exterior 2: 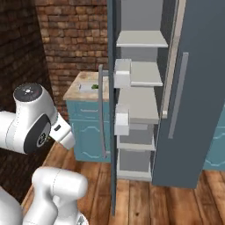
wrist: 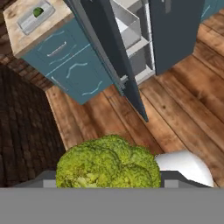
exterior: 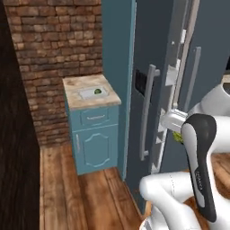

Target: Take the avocado and broccoli out of the freezer and place them in the tupperware container on the counter. Then put the tupperware containing the vegetables back in the freezer.

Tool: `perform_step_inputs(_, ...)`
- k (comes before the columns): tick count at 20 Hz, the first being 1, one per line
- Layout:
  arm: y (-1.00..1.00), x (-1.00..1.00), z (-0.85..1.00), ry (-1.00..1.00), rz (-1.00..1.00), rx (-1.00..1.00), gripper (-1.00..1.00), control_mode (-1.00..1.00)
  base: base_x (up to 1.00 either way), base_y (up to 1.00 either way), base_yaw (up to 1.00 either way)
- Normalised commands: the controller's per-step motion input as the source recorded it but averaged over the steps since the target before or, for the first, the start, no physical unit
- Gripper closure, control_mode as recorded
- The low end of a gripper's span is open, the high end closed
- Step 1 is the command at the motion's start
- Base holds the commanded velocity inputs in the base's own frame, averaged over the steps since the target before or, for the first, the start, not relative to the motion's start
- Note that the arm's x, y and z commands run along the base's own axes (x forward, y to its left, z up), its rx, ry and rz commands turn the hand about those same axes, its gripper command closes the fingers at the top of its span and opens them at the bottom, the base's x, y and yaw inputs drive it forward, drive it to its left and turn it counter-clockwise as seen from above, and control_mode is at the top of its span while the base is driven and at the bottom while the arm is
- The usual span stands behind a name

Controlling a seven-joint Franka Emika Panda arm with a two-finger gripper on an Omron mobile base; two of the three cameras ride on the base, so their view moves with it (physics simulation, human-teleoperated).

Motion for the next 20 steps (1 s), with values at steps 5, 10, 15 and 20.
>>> perform_step_inputs(5,0.00,0.00,0.00,0.00,0.00,0.00,1.00,1.00,0.66,1.00,-0.13)
perform_step_inputs(10,0.00,0.00,0.00,0.00,0.00,0.00,1.00,1.00,0.78,0.80,-0.26)
perform_step_inputs(15,0.00,0.00,0.00,0.00,0.00,0.00,1.00,1.00,0.75,0.66,-0.35)
perform_step_inputs(20,0.00,0.00,0.00,0.00,0.00,0.00,1.00,1.00,0.69,0.51,-0.42)
